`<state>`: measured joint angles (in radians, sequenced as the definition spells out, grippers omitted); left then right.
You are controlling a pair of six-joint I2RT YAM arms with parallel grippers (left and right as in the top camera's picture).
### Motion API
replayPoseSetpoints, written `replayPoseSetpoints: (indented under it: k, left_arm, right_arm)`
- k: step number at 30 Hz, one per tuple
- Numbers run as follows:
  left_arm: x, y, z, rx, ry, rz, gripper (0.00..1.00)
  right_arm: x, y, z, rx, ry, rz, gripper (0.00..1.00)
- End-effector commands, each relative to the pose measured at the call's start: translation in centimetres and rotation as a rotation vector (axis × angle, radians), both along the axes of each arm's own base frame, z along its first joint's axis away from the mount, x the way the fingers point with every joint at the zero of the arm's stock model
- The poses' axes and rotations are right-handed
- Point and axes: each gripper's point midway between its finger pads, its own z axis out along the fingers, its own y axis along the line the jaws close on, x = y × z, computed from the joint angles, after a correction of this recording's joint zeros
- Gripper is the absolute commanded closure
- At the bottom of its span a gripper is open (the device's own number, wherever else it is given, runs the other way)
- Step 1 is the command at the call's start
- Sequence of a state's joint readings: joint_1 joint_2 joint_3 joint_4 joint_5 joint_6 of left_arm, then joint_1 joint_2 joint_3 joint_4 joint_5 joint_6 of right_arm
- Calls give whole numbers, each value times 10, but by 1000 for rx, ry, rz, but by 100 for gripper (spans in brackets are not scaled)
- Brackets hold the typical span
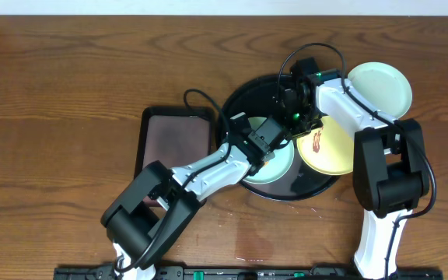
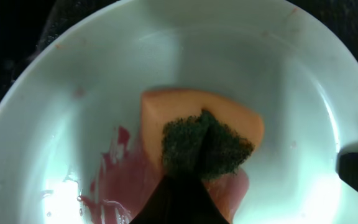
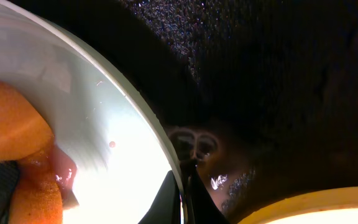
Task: Clean dirty plates on tray and stack at the side
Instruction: 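Bring the sponge from the small tray onto that plate with left gripper, then scrub the plate's red stain with the left-held sponge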
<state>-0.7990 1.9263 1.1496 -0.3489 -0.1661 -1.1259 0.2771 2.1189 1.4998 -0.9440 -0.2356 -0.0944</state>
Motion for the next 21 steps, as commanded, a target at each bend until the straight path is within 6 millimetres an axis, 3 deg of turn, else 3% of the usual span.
replayPoseSetpoints:
  k: [1, 4, 12, 16, 21]
  left_arm:
    - [-26, 42, -45, 187, 125, 24, 93]
    - [-22, 51, -32, 229, 82, 39, 92]
    - [2, 97, 45, 420, -168, 126, 93]
    - [10, 79, 53, 308, -198, 129, 93]
    - [12, 24, 40, 46, -136, 63, 93]
  right_arm:
    - [5, 1, 3, -14, -28, -15, 99]
    - [5, 1, 3, -14, -28, -15, 99]
    - [5, 1, 3, -14, -28, -15, 99]
    - [5, 1, 3, -14, -28, -15, 99]
    - [4, 1, 3, -15, -27, -15, 99]
